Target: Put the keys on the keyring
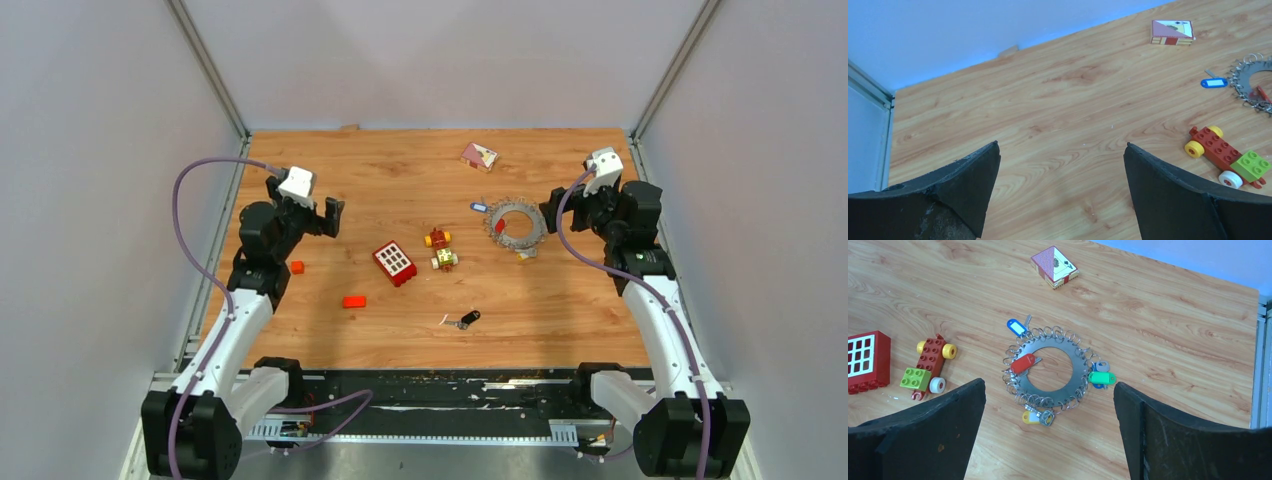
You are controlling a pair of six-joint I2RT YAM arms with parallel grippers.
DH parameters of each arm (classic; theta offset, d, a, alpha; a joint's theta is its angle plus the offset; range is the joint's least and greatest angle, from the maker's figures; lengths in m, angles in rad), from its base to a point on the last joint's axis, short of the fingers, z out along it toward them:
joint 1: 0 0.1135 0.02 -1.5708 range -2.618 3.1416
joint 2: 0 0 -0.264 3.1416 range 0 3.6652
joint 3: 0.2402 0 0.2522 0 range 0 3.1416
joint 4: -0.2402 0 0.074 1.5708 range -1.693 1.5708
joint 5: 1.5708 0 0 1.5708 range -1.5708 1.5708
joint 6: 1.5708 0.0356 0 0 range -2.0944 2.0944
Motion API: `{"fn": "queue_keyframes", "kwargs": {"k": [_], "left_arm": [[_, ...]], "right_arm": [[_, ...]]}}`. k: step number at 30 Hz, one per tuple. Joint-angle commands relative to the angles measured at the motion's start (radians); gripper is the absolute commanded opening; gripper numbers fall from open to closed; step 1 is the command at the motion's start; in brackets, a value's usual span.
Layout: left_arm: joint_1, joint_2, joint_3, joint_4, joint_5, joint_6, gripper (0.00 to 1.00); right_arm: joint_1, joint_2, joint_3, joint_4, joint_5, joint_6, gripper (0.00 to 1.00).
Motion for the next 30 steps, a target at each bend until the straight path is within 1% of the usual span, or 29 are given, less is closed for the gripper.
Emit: {"fn": "queue_keyframes", "kwargs": {"k": [1,4,9,11,13,15,16,20,22,24,25,30], "left_arm": [[0.003,-0.031,-0.017,0.035,0.016,-0.025,1.00],[0.004,-0.030,-0.042,0.063,0.026,-0.039,1.00],[0.003,-0.033,-0.033,0.033,0.012,-0.030,1.00],[0.003,-0.032,-0.028,0.022,0.012,-0.024,1.00],[0.003,-0.028,-0.011,-0.014,0.031,0.022,1.00],[0.003,-0.021,0.023,-0.088,0.066,0.095,1.00],[0.003,-0.009,0.055,-0.155,0.088,0.137,1.00],[0.000,0.033,0.138,-0.387,0.226,0.324,1.00],[-0.026,0.052,0.155,-0.471,0.235,0.410,1.00],[-0.054,0.060,0.146,-0.492,0.207,0.453,1.00],[-0.065,0.059,0.134,-0.485,0.197,0.457,1.00],[-0.101,0.049,0.080,-0.438,0.207,0.442,1.00]], "right_arm": [[0.004,-0.022,0.005,0.050,-0.002,-0.018,1.00],[0.004,-0.022,0.007,0.043,-0.018,-0.016,1.00],[0.003,-0.022,0.008,0.043,-0.039,-0.016,1.00],[0.004,-0.026,0.009,0.035,-0.077,-0.036,1.00],[0.004,-0.028,0.015,0.011,-0.130,-0.075,1.00],[0.004,-0.016,0.035,-0.036,-0.141,-0.126,1.00],[0.003,-0.003,0.061,-0.068,-0.125,-0.151,1.00],[0.119,0.093,0.153,-0.229,0.039,-0.285,1.00],[0.185,0.153,0.166,-0.252,0.134,-0.341,1.00],[0.217,0.220,0.173,-0.250,0.155,-0.354,1.00],[0.219,0.259,0.182,-0.252,0.144,-0.354,0.98],[0.221,0.501,0.282,-0.337,0.081,-0.395,0.78]]}}
